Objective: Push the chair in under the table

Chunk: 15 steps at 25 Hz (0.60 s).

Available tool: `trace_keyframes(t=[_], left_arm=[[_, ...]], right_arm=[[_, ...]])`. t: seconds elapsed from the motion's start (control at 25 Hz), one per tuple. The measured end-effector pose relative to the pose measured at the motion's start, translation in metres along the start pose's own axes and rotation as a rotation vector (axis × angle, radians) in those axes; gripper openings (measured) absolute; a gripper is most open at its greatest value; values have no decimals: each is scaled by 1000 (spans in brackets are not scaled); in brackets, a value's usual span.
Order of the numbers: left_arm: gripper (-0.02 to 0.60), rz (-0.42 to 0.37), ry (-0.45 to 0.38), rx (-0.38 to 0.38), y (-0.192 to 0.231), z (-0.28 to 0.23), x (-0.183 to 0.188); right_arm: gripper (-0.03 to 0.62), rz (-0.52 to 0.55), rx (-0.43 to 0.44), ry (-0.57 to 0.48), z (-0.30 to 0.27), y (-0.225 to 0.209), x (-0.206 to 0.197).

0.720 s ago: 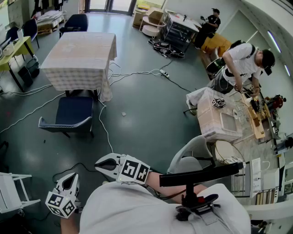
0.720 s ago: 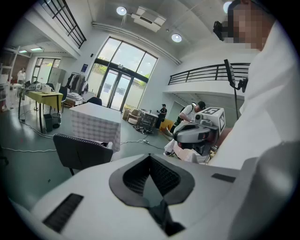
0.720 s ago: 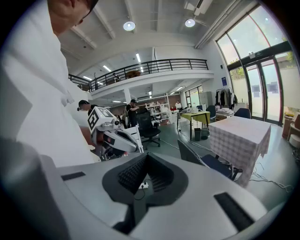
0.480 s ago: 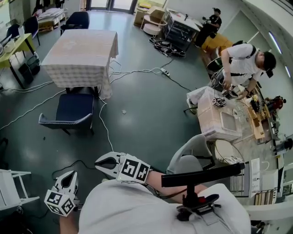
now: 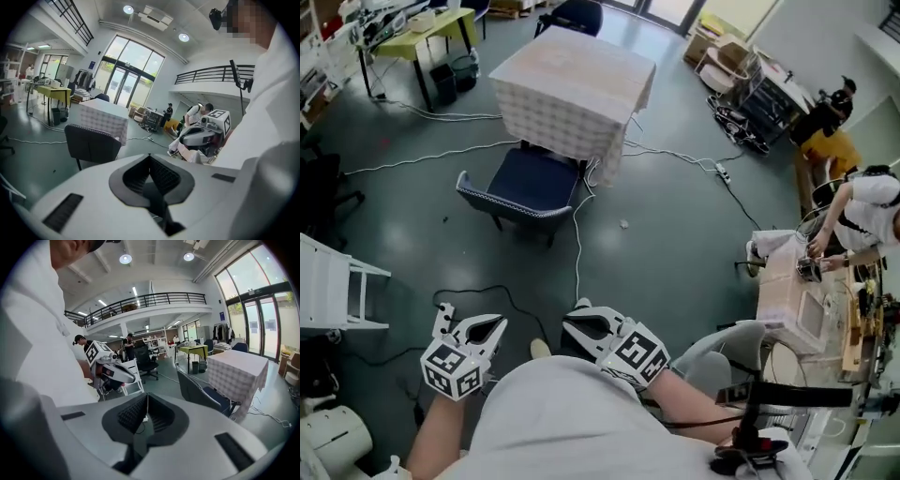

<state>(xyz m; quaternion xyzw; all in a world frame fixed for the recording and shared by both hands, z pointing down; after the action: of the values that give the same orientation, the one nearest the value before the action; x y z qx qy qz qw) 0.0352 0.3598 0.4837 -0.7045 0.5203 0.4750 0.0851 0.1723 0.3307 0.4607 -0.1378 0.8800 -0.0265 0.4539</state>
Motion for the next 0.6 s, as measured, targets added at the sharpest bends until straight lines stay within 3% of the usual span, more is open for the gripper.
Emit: trace_keyframes(t=[0.12,0.24,0.4,0.6], left_arm=[[8,48,4,56,23,5,-9],[77,76,15,87,47,0,-12],[128,96,31,128,107,-18,0],[168,15,119,213,186,-30,39]], right_arm=[[24,10,15,27,-14,-6,2],[136,38,0,64,-32,-28,2],[140,129,-46,120,-77,-81,4],[162,197,-63,143,-134,-147,31]])
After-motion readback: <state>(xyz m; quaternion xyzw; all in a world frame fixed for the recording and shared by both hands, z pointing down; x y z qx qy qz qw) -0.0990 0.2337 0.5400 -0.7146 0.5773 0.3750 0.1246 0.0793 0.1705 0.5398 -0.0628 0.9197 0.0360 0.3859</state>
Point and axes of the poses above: the fingertips, and each gripper's own axes: z backward along the fingers, y to its left, x out of its top, the point moved 2 cm from there along z, backward along the fingers, and after that the axes turned 8 degrees about y, right-handed, at the moved point
